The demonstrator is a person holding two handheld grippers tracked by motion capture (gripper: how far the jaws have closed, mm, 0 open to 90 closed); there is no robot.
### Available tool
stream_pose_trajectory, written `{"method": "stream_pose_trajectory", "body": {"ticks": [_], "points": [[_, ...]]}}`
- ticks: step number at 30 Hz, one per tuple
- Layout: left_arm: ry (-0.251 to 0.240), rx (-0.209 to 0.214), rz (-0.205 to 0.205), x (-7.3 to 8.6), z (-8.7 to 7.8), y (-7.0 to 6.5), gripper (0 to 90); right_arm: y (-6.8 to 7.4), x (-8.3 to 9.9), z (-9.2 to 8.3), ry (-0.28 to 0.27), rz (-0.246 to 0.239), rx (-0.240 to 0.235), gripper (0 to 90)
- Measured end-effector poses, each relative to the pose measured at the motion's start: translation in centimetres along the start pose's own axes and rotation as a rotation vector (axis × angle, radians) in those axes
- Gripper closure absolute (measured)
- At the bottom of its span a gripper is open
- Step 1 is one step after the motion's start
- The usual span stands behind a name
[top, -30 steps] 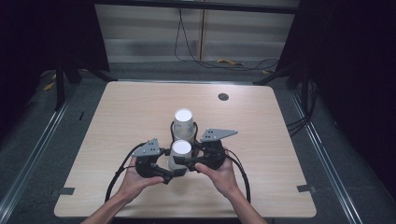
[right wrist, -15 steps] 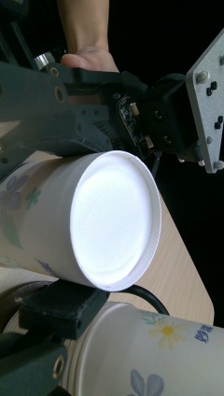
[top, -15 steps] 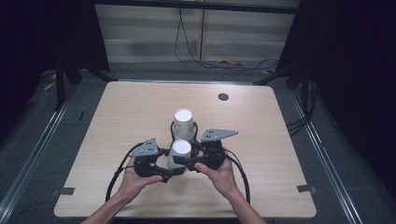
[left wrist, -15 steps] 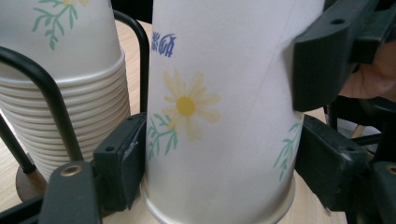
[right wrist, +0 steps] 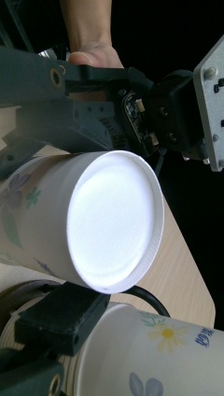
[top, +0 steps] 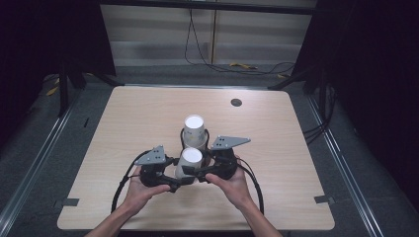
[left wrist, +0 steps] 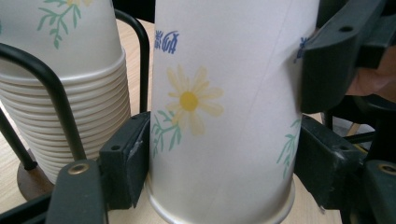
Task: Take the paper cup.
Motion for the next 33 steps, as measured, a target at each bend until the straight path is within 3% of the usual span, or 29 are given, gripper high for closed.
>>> {"method": "stream_pose_trajectory", "body": {"ticks": [6,19,33], "points": [[-0.001,0.005,-0.009,0.0,-0.2,0.0,26.9,-0.1,-0.2,-0.1,-0.007,0.007,0.002,23.4],[0.053,-0.002,-0.015,0.3,-0.8,0.5,27.5,-0.4,-0.7,-1.2,-0.033,-0.001,0.005,23.0],[0.105,-0.007,-0.008,0.3,-1.2,0.8,28.0,-0.9,-0.4,-2.1,-0.003,-0.011,0.011,23.1]]}}
Point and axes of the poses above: each handheld gripper's, and its own axes: z roughly forward along the jaws, x roughly out of its underside, y roughly to its left, the point moved 6 cm from there along z, roughly forward along the jaws, and after that the axes turned 6 degrees about -y, right-handed, at the moved point
